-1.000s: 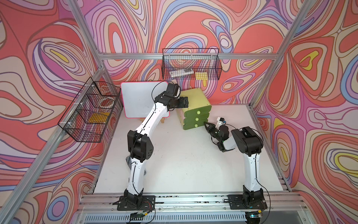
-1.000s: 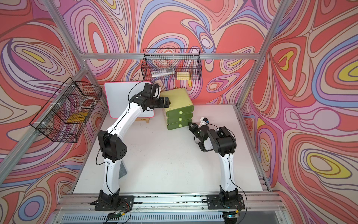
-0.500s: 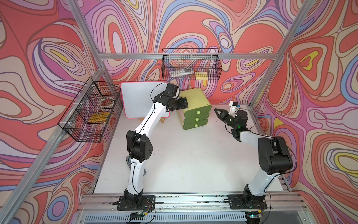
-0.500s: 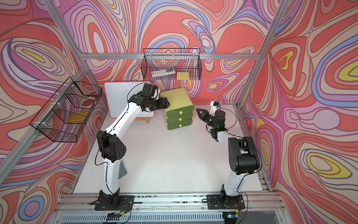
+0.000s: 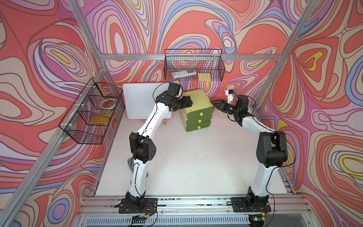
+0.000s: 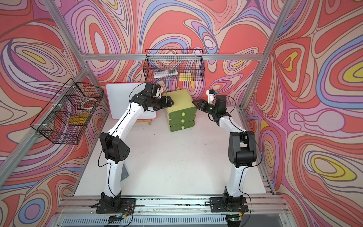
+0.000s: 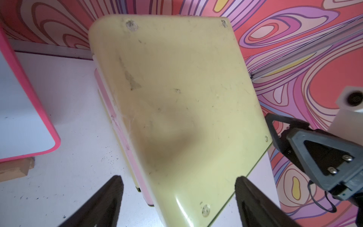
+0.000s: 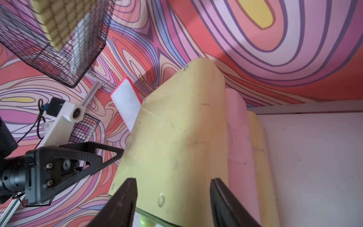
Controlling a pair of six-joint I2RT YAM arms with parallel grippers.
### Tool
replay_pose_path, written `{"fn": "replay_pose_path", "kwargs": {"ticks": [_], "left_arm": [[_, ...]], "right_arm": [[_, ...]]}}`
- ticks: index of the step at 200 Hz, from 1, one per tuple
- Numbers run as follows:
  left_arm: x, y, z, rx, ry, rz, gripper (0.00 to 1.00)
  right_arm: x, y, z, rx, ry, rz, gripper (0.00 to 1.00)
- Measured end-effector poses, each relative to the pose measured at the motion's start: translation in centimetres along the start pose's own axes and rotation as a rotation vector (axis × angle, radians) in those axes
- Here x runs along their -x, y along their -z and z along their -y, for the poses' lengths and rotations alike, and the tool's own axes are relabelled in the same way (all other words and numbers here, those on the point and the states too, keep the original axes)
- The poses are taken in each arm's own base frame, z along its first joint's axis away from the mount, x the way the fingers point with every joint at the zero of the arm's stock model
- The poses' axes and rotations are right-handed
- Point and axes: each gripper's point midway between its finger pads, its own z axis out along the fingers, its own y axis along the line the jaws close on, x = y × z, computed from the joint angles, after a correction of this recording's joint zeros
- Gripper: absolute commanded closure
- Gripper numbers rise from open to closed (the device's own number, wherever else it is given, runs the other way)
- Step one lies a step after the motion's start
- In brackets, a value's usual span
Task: Place the plugs into the drawer by color
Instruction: Adjust the storage box at the center of the board.
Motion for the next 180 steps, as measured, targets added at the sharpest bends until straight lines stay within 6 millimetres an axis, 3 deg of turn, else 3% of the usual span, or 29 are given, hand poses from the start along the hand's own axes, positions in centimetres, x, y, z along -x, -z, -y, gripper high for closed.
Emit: {"fn": "replay_pose_path", "kwargs": {"ticks": [55, 95, 180], "left_arm": [[-1.2, -2.5, -1.0, 0.002, 0.016, -0.050, 0.13], [-1.2, -2.6, -0.6, -0.016, 0.021, -0.052, 0.21], [-1.3, -2.6, -0.5, -0.020, 0.020, -0.054, 0.27]], "right_arm": [[-0.9, -0.3, 0.1, 0.024, -0.021, -0.032, 0.40], [-1.4, -0.3, 0.3, 0.029, -0.019, -0.031, 0.43], [-2.8, 1.2, -0.4, 0.014, -0.026, -0.024, 0.46]]}}
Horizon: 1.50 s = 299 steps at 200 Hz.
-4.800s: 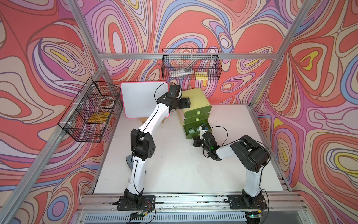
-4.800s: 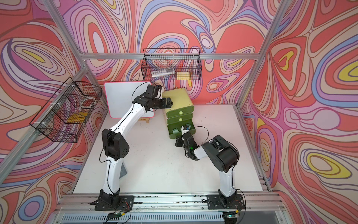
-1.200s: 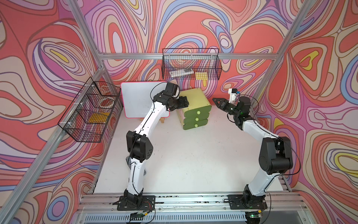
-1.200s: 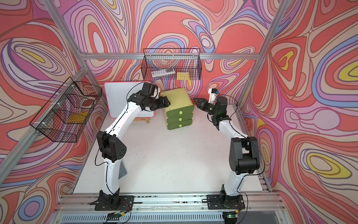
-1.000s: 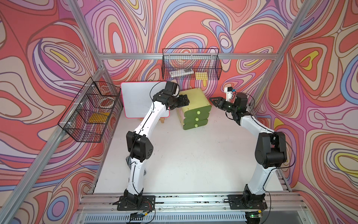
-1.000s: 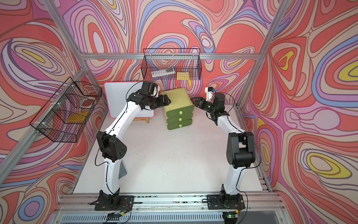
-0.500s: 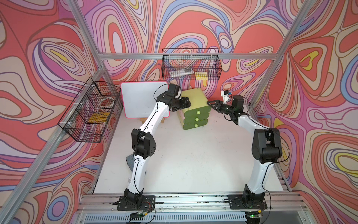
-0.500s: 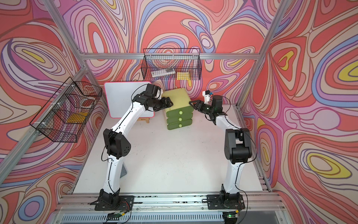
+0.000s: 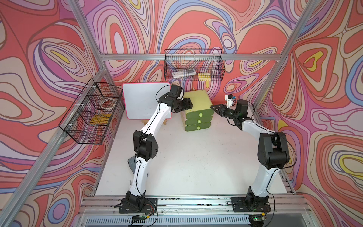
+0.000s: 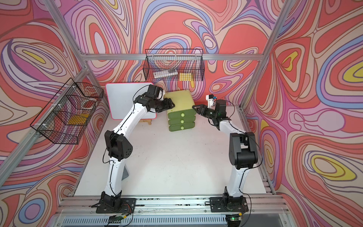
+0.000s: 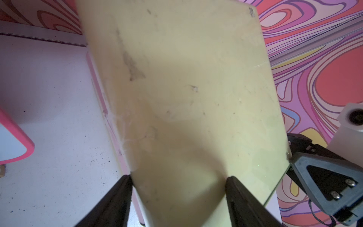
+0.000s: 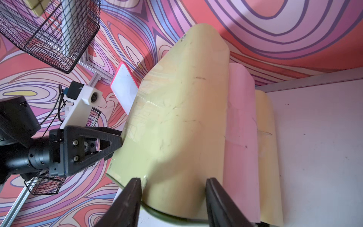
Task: Place the plugs into the drawer by color
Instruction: Adjust the storage box at the center of the board.
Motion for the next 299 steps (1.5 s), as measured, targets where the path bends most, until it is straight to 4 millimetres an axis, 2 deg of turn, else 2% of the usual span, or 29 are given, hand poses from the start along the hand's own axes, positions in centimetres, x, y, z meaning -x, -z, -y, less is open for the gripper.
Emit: {"fn": "replay_pose_path", "kwargs": {"ticks": [127, 299], "left_arm": [[-0.5, 0.2, 0.1, -0.001, -0.014, 0.006, 0.23], [-0.5, 0.4, -0.1, 0.009, -0.027, 0.012, 0.23]], "right_arm": [[-1.7, 1.3, -1.4, -0.010, -0.002, -0.012, 0.47], [-2.5, 1.4, -2.5, -0.021, -0.009, -0.035, 0.47]]}}
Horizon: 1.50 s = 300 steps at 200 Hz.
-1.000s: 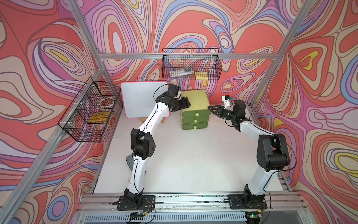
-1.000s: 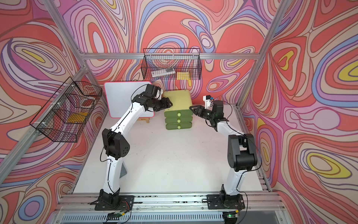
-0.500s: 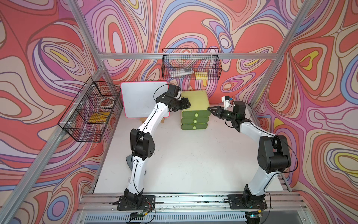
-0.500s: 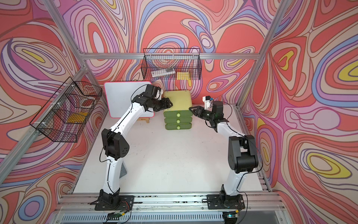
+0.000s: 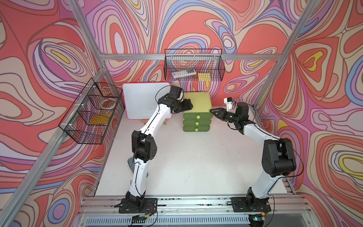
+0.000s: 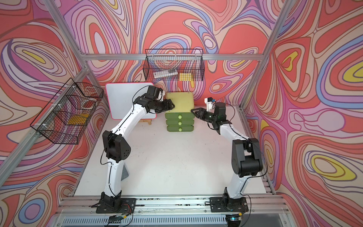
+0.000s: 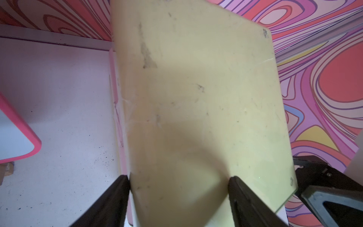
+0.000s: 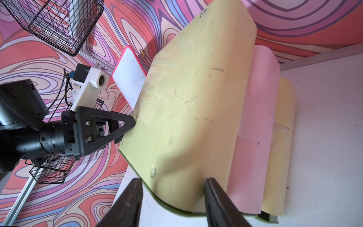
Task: Place the plugs into the drawer by color
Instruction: Adjust the storage box at the center of the board, then reset both arms
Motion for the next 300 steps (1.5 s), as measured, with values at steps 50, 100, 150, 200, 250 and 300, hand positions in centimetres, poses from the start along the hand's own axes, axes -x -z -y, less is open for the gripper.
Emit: {"fn": "replay_pose_path", "kwargs": {"ticks": [50, 100, 150, 200, 250, 300], "left_arm": [[-0.1, 0.0, -0.1, 0.003, -0.005, 0.000, 0.23], [-0.1, 0.2, 0.0, 0.005, -0.015, 0.003, 0.22], [-0.1, 0.5, 0.0, 0.018, -0.051, 0.009, 0.18], [-2.8, 4.9, -0.3, 0.071, -0.171, 0.042, 0.11], [-10.9, 14.3, -3.6, 0.098, -0.444, 0.374, 0.01], [-20.3, 12.0, -19.1, 0.534, -0.516, 0.284, 0.01]], "right_arm": [[-0.1, -0.1, 0.0, -0.002, 0.007, -0.001, 0.47], [-0.2, -0.2, 0.0, -0.007, 0.021, -0.002, 0.46], [-0.3, -0.4, 0.0, -0.015, 0.037, -0.001, 0.43], [-0.1, 2.4, 1.1, -0.198, 0.201, 0.112, 0.35], [-3.9, 13.1, 4.7, -0.615, 0.359, 0.378, 0.18], [-10.6, 18.0, 12.8, -0.997, 0.470, 0.299, 0.02]]}}
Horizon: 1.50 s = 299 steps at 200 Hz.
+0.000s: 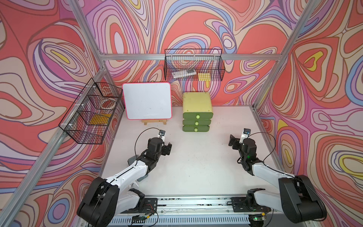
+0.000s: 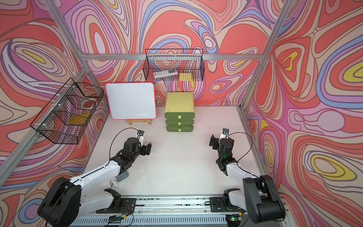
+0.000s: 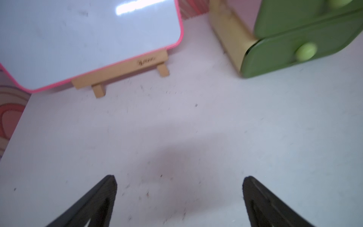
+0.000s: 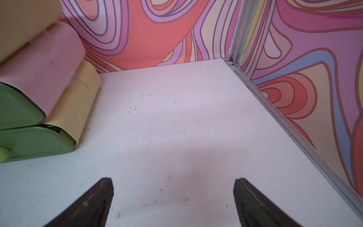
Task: Place the plugs into the drawer by color
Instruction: Reset both arms
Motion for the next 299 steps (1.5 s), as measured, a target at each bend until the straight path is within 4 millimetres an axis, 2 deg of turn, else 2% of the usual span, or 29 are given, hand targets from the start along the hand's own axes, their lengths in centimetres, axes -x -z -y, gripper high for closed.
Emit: {"fn": "replay_pose_path", "kwargs": {"ticks": [28, 47, 78, 104, 124, 141, 156, 200, 299], "left_arm": [[-0.6, -0.3, -5.5, 0.124, 0.083, 0.075, 0.01], [-2.1, -1.4, -7.9, 0.163, 0.139, 0.074, 0.01], [-2.3, -3.9, -7.3, 0.092, 0.143, 0.094, 0.01], [-3.4, -5.5, -7.3, 0.086, 0.153, 0.080, 0.01], [-3.0, -6.0, -8.3, 0.082, 0.189, 0.090, 0.00], [-1.7, -6.0, -9.5, 0.085, 0.223, 0.127, 0.00], [-1.2, -6.0, -9.7, 0.074, 0.234, 0.147, 0.00], [-0.9, -6.0, -9.0, 0.037, 0.234, 0.157, 0.01], [-0.9, -5.8, -9.0, 0.039, 0.237, 0.171, 0.01]], "right_arm": [[-0.8, 0.5, -0.1, -0.003, 0.047, 0.093, 0.02], [-1.3, -0.1, -0.6, 0.020, 0.089, 0.121, 0.03], [-0.4, -2.3, -1.5, 0.020, 0.096, 0.197, 0.02], [-1.4, -3.4, -1.4, 0.010, 0.105, 0.169, 0.02], [0.8, -5.7, -1.3, 0.046, 0.068, 0.160, 0.02], [3.2, -7.3, 0.2, 0.050, 0.023, 0.181, 0.02], [3.5, -7.4, 0.6, 0.063, 0.009, 0.173, 0.02], [1.3, -7.4, -0.5, 0.127, 0.016, 0.095, 0.02], [0.6, -7.3, -1.2, 0.159, 0.015, 0.065, 0.02]]}}
